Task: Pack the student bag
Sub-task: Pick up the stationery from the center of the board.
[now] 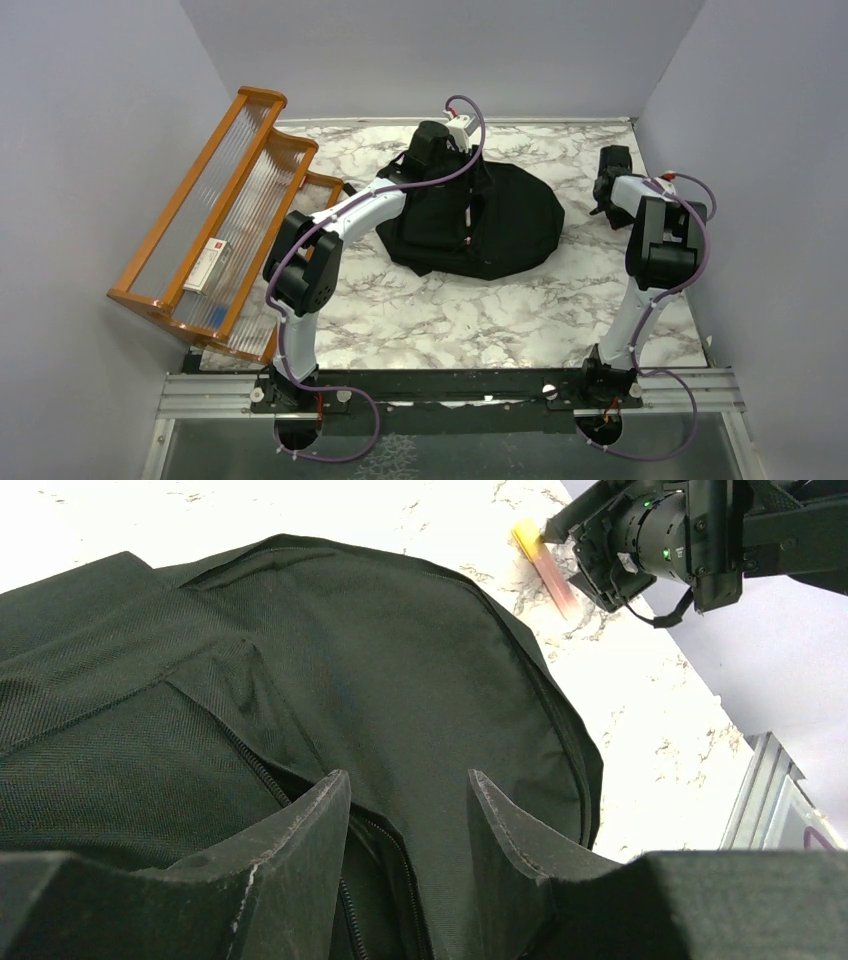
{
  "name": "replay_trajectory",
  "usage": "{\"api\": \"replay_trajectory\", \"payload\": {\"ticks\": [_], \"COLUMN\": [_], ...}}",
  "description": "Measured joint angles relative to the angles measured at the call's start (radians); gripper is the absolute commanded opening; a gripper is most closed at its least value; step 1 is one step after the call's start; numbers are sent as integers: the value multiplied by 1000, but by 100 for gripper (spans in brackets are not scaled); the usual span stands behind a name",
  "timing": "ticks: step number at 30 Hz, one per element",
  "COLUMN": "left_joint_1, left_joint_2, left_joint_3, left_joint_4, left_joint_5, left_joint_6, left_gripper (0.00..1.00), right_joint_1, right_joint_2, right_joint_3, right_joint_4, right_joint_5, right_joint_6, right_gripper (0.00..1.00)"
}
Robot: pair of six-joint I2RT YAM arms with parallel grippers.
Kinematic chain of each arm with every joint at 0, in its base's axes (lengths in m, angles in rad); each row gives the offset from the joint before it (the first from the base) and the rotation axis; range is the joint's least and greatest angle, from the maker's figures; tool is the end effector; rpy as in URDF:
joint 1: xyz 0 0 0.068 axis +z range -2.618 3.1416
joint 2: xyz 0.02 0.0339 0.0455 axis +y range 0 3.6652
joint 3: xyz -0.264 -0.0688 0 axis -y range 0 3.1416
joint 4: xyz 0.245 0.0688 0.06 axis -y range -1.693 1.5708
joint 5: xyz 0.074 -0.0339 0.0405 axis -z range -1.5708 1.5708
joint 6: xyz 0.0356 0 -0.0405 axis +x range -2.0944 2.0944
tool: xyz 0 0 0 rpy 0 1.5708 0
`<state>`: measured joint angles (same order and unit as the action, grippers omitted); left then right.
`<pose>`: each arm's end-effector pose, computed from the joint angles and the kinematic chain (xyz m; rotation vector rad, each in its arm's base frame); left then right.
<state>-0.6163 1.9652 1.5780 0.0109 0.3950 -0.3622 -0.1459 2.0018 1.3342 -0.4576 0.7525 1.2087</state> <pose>0.3759 -0.2830 0.2810 0.5342 1.9896 -1.0130 0.3951 -0.0827 0.1586 1.6295 1.6920 -0.5283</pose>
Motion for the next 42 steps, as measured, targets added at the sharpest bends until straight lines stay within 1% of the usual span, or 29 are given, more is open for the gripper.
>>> {"api": "replay_trajectory", "payload": {"ticks": [5,11,17,22,28,30,33,37,42], "left_joint_1": [0,2,6,6,6,6,6,6,6], "left_joint_2": [0,0,0,0,0,0,0,0,0], "left_joint_3": [0,0,0,0,-10,-11,-11,-11,-11], "left_joint_4": [0,0,1,2,9,10,10,10,6], "left_joint_5": [2,2,2,4,9,9,9,9,5], "left_joint_6": [0,0,-1,-7,-16,-18,-18,-18,-18], "left_gripper": [48,48,48,48,48,48,48,48,48], "right_joint_1": [-4,-5,-3,-3,0,1,3,3,3], "right_joint_2": [-20,-44,-82,-85,-41,-21,1,12,8], "right_joint_3": [-35,-75,-114,-105,-20,-5,27,41,31], "right_joint_4": [92,165,191,172,109,93,69,56,65], "right_joint_5": [-72,-271,-402,-448,-451,-447,-434,-414,-404], "right_joint_6": [-124,-244,-326,-411,-467,-475,-486,-505,-517], "right_gripper": [58,58,58,59,58,56,50,33,17]}}
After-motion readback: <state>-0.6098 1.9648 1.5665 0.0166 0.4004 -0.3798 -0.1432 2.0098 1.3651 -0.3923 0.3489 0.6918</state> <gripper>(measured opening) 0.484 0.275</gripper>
